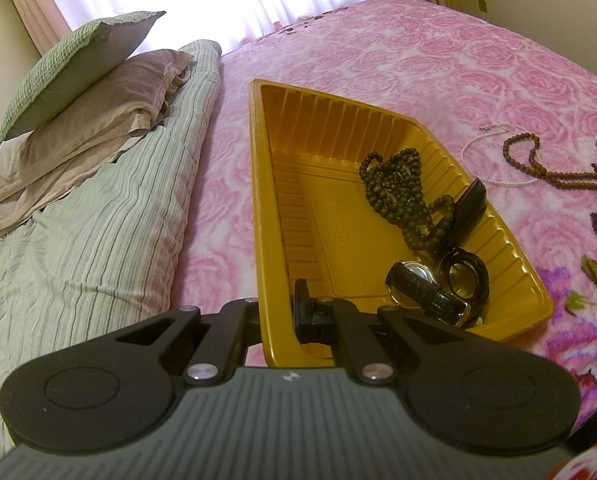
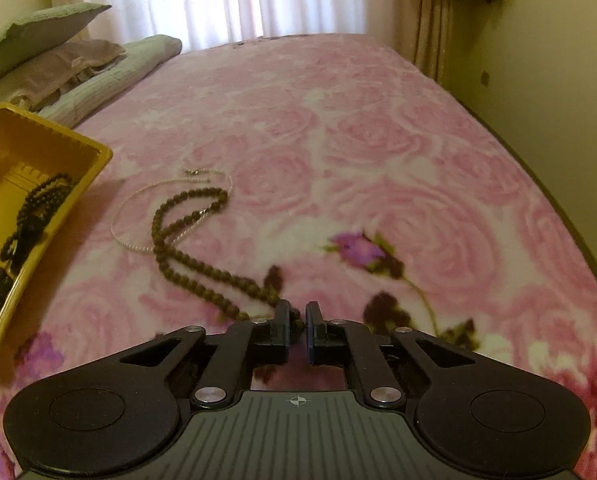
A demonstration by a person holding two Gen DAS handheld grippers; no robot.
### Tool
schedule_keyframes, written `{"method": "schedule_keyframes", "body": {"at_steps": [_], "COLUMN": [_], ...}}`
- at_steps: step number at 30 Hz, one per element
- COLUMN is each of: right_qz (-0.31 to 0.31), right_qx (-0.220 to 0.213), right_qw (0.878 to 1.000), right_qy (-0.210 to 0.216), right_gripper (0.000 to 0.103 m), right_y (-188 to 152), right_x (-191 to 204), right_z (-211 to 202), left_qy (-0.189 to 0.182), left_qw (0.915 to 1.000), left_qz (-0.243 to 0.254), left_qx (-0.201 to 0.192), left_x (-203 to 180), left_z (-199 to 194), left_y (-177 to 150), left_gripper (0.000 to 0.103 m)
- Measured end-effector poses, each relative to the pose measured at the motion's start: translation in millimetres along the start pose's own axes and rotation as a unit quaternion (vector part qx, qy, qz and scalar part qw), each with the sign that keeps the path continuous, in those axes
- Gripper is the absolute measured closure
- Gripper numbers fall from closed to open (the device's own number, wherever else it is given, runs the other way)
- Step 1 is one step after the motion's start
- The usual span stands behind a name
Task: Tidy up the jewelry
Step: 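Lift the dark bead necklace high with the right tool toward the tray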
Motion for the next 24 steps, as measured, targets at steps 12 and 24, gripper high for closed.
{"method": "schedule_keyframes", "body": {"at_steps": [12,24], "right_qz": [-0.170,-0.144], "right_qx": [0.017,0.010], "right_qw": [0.985,0.990], "right_qy": [0.006,0.006], "right_gripper": [0.085,0.097], "right_y": [-4,6], "right_x": [21,15], "right_z": [7,-3], "left_qy": [0.001,0.000], "left_qw": [1.0000,1.0000], "left_qz": [0.001,-0.001], "left_qx": [0.000,0.000], "left_x": [-1,0], "left_z": [-1,0], "left_y": [0,0], "left_gripper": [0.099,0.098]}}
Point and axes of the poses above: each gripper's, at about its wrist camera, not at the fingertips, and z roughly the way its jaws point, x to its left, y to its top, the point moved 8 cm from there along z, roughly the way its jaws point, and after that the axes turned 12 degrees about -y, right-handed, at the moved point
